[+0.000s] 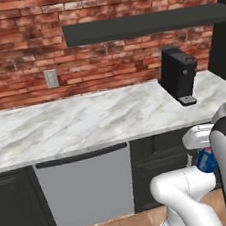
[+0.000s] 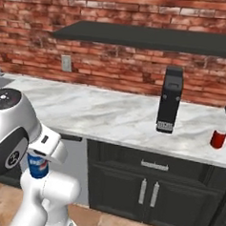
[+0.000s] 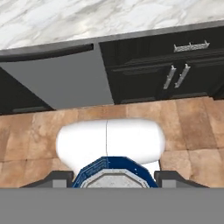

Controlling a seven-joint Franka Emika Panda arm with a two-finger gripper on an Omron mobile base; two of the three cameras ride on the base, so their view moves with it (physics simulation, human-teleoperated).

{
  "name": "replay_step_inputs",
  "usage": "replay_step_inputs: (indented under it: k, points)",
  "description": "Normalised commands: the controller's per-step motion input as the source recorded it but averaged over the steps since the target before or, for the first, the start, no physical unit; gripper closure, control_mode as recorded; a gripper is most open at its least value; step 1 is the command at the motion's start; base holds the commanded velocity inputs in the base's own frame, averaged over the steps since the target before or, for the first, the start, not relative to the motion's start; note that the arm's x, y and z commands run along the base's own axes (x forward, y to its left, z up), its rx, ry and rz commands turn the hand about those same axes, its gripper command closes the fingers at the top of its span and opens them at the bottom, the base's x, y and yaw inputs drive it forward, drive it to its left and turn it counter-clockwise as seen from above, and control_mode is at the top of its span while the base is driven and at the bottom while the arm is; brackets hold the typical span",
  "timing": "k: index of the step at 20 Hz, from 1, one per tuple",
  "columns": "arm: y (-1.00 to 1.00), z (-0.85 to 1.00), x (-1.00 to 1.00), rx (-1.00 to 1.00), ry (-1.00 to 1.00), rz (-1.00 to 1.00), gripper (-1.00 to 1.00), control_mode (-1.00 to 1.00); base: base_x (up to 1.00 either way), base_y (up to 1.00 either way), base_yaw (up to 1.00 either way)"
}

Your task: Four empty soda cans are scattered around the kitchen. Gather all the cans and cluster them next to the stove for recycling.

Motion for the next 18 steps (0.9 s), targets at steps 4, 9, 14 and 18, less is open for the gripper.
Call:
replay_step_inputs:
  k: [4,9,14,18]
  points:
    - [0.0,0.0,0.0,0.0,0.0,0.0,1.0,1.0,-0.24,1.0,0.06]
    - [0.0,0.0,0.0,0.0,0.0,0.0,1.0,1.0,-0.26,1.0,0.07]
    - [0.0,0.0,0.0,0.0,0.0,0.0,1.0,1.0,-0.37,0.9,0.08]
    - [0.0,0.0,0.0,0.0,0.0,0.0,1.0,1.0,-0.33,0.88,0.24]
